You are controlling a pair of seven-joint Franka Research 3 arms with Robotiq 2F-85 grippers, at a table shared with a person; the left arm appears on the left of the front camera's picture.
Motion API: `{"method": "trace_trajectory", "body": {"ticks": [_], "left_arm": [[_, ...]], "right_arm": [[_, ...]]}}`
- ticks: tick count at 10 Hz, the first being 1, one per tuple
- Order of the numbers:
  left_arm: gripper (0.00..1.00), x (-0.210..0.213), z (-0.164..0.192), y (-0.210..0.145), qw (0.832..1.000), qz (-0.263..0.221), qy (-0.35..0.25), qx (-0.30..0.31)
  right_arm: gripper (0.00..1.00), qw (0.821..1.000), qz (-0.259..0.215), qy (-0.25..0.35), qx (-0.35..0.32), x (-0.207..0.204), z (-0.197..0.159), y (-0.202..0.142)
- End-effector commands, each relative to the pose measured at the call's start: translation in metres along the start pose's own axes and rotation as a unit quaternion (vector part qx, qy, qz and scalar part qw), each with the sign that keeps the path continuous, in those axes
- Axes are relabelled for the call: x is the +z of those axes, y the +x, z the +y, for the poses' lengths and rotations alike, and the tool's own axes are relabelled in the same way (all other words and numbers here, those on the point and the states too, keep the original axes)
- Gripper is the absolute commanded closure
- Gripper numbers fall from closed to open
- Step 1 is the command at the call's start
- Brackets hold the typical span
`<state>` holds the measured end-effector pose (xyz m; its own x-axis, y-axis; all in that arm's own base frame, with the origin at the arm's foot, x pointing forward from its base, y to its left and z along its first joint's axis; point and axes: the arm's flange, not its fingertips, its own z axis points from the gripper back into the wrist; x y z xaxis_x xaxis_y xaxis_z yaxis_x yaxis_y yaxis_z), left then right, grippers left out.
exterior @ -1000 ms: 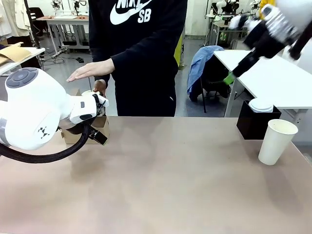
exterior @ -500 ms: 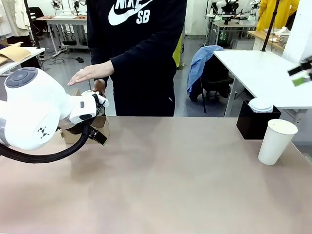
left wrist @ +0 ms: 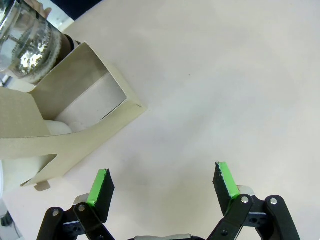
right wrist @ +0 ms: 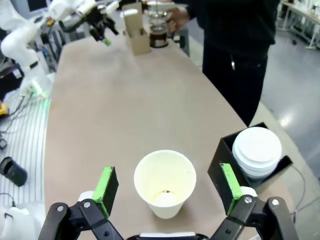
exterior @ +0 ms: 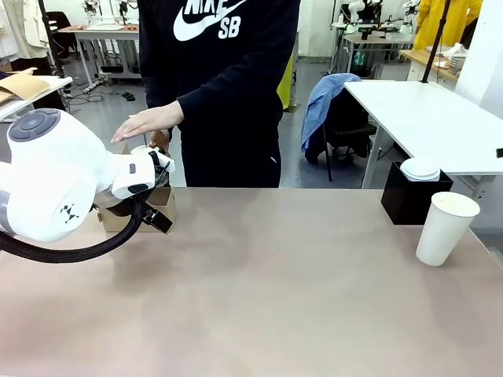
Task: Pour a drink into a cup and package it in a carrier.
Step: Pick up the 600 ml Paper Cup and place it in the middle top area of the table.
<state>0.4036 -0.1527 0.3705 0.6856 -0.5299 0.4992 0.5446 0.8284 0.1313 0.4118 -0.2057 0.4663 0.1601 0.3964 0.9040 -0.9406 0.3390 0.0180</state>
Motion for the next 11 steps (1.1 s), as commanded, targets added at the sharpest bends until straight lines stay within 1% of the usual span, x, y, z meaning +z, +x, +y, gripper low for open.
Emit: {"method": "trace_trajectory", "body": {"ticks": [1, 3, 4, 5, 6, 8, 9, 11], "left_arm": [[0.0, 0.0, 0.001, 0.0, 1.0, 0.0, 0.0, 0.001], [0.0, 0.0, 0.001, 0.0, 1.0, 0.0, 0.0, 0.001], [0.0, 0.0, 0.001, 0.0, 1.0, 0.0, 0.0, 0.001], [0.0, 0.0, 0.001, 0.0, 1.0, 0.0, 0.0, 0.001], [0.0, 0.0, 0.001, 0.0, 1.0, 0.0, 0.0, 0.001], [0.0, 0.0, 0.001, 0.0, 1.0, 0.0, 0.0, 0.001], [0.0, 0.0, 0.001, 0.0, 1.0, 0.0, 0.0, 0.001], [0.0, 0.0, 0.001, 0.0, 1.0, 0.0, 0.0, 0.001]], "right_arm": [[0.0, 1.0, 0.022, -0.006, -0.009, 0.0, 0.003, 0.028], [0.0, 1.0, 0.022, -0.006, -0.009, 0.0, 0.003, 0.028], [0.0, 1.0, 0.01, 0.0, 0.002, -0.002, 0.0, 0.024], [0.0, 1.0, -0.024, 0.0, 0.002, 0.004, -0.007, -0.008], [0.0, 0.999, -0.052, -0.001, 0.007, 0.008, -0.006, -0.042], [0.0, 0.991, -0.129, -0.012, 0.014, 0.009, -0.006, -0.099], [0.0, 0.988, -0.155, -0.019, 0.006, 0.006, -0.006, -0.123], [0.0, 0.985, -0.171, -0.035, 0.0, -0.014, -0.003, -0.155]]}}
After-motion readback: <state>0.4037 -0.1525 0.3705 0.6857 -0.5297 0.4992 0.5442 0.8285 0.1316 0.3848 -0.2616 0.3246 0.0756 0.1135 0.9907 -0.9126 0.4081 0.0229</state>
